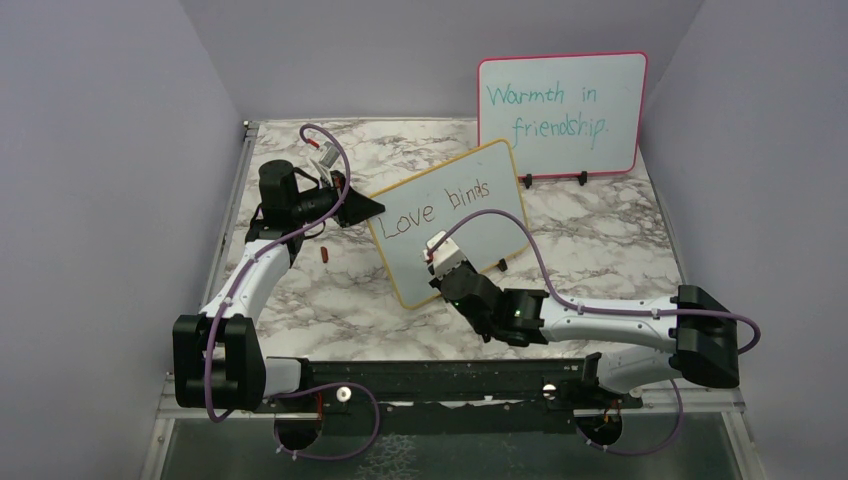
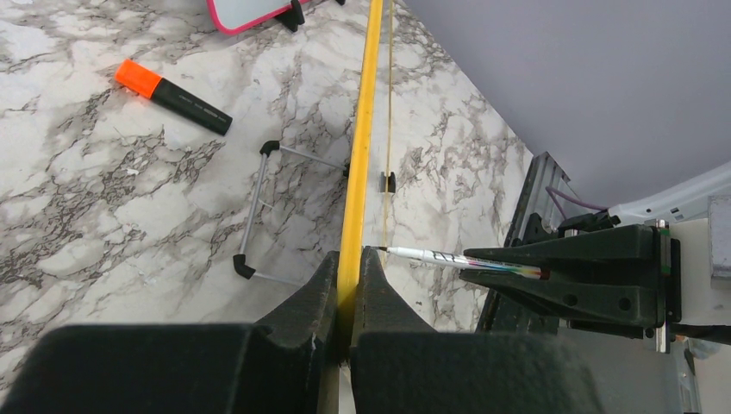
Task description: Write a sentence on the whiteboard
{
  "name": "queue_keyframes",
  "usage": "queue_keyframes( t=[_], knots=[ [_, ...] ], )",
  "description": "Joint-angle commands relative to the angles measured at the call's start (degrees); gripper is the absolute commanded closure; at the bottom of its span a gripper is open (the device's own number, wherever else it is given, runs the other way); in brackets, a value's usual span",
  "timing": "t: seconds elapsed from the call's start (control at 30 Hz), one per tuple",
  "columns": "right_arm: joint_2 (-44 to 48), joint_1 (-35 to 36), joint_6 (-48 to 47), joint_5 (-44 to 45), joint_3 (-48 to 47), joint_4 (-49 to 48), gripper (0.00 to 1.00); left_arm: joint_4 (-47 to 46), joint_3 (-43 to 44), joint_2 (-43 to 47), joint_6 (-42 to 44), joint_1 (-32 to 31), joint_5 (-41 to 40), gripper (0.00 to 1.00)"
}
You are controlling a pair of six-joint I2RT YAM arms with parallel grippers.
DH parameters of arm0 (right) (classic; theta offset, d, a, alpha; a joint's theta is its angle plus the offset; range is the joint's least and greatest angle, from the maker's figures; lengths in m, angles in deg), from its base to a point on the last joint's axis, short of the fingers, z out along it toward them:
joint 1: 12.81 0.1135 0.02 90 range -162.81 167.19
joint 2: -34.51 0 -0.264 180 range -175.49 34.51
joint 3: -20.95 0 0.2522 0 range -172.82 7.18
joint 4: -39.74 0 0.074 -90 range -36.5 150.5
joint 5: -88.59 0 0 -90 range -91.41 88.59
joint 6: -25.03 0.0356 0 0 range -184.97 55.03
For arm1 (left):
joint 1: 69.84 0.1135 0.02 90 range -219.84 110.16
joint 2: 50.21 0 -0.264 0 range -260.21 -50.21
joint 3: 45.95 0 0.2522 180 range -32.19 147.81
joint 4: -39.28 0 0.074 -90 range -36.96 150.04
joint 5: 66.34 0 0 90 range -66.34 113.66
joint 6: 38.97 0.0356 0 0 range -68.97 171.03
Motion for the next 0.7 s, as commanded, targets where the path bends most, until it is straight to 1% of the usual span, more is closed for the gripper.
queue_keyframes(
  t=[0.0,0.13,0.67],
  knots=[
    [-0.5,0.2,2.0,0.6,0.9,1.4,0.99,4.5,0.1,-0.6,4.1,0.4,-3.4,1.0],
    [-0.2,0.1,2.5,0.7,1.3,3.4,0.99,4.5,0.0,-0.6,4.1,0.4,-3.4,1.0],
    [0.5,0.2,3.9,0.8,2.1,5.0,0.99,4.7,0.0,-0.6,4.2,0.5,-3.5,1.0]
  ],
)
